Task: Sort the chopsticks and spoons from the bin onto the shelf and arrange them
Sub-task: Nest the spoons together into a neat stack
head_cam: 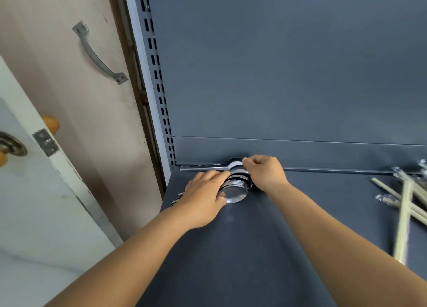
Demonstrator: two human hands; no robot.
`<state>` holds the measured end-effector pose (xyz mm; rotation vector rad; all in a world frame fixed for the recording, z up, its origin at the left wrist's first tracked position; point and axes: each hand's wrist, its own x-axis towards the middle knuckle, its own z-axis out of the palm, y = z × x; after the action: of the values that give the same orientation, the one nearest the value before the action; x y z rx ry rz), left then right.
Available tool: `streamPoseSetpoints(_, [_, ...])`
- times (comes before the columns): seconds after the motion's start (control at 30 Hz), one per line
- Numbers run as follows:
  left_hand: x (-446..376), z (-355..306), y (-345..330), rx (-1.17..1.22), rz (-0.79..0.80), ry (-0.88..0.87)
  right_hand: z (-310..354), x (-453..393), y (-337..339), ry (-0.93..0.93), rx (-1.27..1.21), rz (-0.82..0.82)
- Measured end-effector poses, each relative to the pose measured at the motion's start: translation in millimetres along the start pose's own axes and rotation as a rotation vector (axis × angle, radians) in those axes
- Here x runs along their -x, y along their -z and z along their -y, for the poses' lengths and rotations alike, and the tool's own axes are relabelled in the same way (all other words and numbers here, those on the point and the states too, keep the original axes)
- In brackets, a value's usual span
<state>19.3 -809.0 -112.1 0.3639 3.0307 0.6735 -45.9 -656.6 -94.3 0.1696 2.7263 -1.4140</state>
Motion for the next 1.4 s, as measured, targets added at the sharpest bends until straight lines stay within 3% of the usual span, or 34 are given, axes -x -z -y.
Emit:
streamPoseSetpoints(0.27, [7, -4, -6, -0.071, -0.174, 0.015, -12, 5, 9, 0.142, 0.05, 0.097])
streamPoseSetpoints(0.47, [0, -4, -3, -0.2, 0.016, 0.131, -20, 15, 13, 0.229, 0.074, 0.147])
streamPoseSetpoints(0.7, [3, -12, -12, -0.244, -0.083, 0.081, -27, 47, 7, 0.298, 0.148, 0.335])
streamPoseSetpoints(0.87, [5, -25, -17, -0.272, -0.124, 0.091, -36, 59, 0, 0.372, 0.286, 0.186])
streamPoseSetpoints(1.17, [-30, -66, -36, -0.241, -0.12, -0.005, -57, 47, 37, 0.222, 0.214, 0.006])
streamPoseSetpoints(1.4, [-46, -64, -44, -0.263, -0.058, -0.031, -59, 34, 43, 0.212, 0.229, 0.06])
